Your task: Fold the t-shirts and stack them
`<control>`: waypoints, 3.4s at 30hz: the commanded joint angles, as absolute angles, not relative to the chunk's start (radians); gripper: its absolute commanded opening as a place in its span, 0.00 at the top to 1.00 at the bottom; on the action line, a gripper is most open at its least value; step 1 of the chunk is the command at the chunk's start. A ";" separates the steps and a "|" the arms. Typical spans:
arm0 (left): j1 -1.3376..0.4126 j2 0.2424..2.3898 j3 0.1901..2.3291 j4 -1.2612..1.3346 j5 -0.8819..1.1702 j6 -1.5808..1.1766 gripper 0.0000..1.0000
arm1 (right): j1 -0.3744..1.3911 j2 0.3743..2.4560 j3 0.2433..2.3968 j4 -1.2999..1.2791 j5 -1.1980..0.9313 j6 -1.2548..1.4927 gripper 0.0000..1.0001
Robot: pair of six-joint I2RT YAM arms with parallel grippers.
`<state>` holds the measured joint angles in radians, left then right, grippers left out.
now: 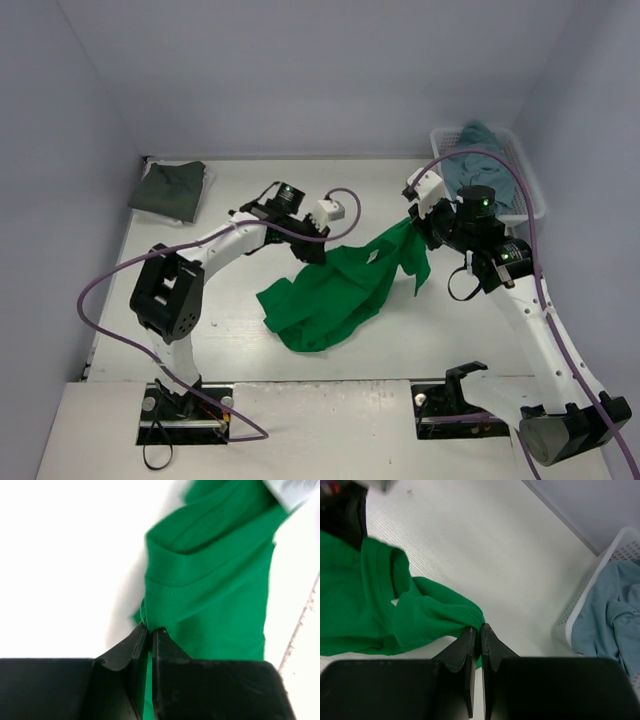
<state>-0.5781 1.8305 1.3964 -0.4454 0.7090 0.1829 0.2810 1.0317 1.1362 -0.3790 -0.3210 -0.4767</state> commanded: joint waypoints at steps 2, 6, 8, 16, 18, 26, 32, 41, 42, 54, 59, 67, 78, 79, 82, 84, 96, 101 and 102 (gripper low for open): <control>-0.459 1.706 1.532 -0.483 0.698 0.209 1.00 | 0.275 1.068 1.160 -0.299 -0.331 -0.477 1.00; -0.385 1.646 1.589 -0.509 0.704 0.199 1.00 | 0.275 1.098 1.166 -0.264 -0.342 -0.462 1.00; -0.371 1.622 1.604 -0.518 0.704 0.193 1.00 | 0.275 1.115 1.163 -0.224 -0.350 -0.442 1.00; -0.339 1.536 1.724 -0.583 0.690 0.164 1.00 | 0.276 1.291 1.232 -0.173 -0.270 -0.397 1.00; -0.339 1.523 1.759 -0.600 0.678 0.164 1.00 | 0.276 1.318 1.253 -0.186 -0.267 -0.410 1.00; -0.330 1.450 1.959 -0.764 0.653 0.212 1.00 | 0.278 1.139 1.384 -0.238 -0.325 -0.373 1.00; -0.330 1.298 1.973 -0.814 0.626 0.222 1.00 | 0.276 0.956 1.385 -0.276 -0.325 -0.331 1.00; -0.327 1.075 1.984 -0.923 0.632 0.248 1.00 | 0.258 0.839 1.355 -0.367 -0.486 -0.379 1.00; -0.322 1.053 1.979 -0.925 0.635 0.244 1.00 | 0.259 0.844 1.356 -0.376 -0.509 -0.373 1.00; -0.316 1.279 1.910 -0.734 0.563 0.304 1.00 | 0.262 1.242 1.466 -0.157 -0.331 -0.391 1.00; -0.316 1.541 2.095 -0.655 0.362 0.365 1.00 | 0.265 1.482 1.636 -0.074 -0.195 -0.377 1.00; -0.302 1.760 2.554 -0.670 0.287 0.256 1.00 | 0.265 1.429 1.743 -0.009 -0.118 -0.342 1.00; -0.304 1.386 2.317 -0.600 0.331 0.183 1.00 | 0.264 1.121 1.592 -0.017 -0.167 -0.330 1.00; -0.304 1.358 2.245 -0.610 0.362 0.184 1.00 | 0.267 1.115 1.601 -0.100 -0.198 -0.324 1.00; -0.305 1.244 2.092 -0.640 0.432 0.181 1.00 | 0.268 1.076 1.582 -0.172 -0.236 -0.321 1.00; -0.304 1.166 2.031 -0.656 0.442 0.189 1.00 | 0.268 1.025 1.548 -0.193 -0.238 -0.324 1.00; -0.284 0.937 1.928 -0.791 0.623 0.183 1.00 | 0.216 0.856 1.554 -0.262 -0.371 -0.311 1.00; -0.265 0.942 2.017 -0.801 0.632 0.163 1.00 | 0.209 0.861 1.604 -0.253 -0.390 -0.290 1.00; -0.253 0.942 2.028 -0.786 0.649 0.153 1.00 | 0.203 0.865 1.620 -0.259 -0.426 -0.282 1.00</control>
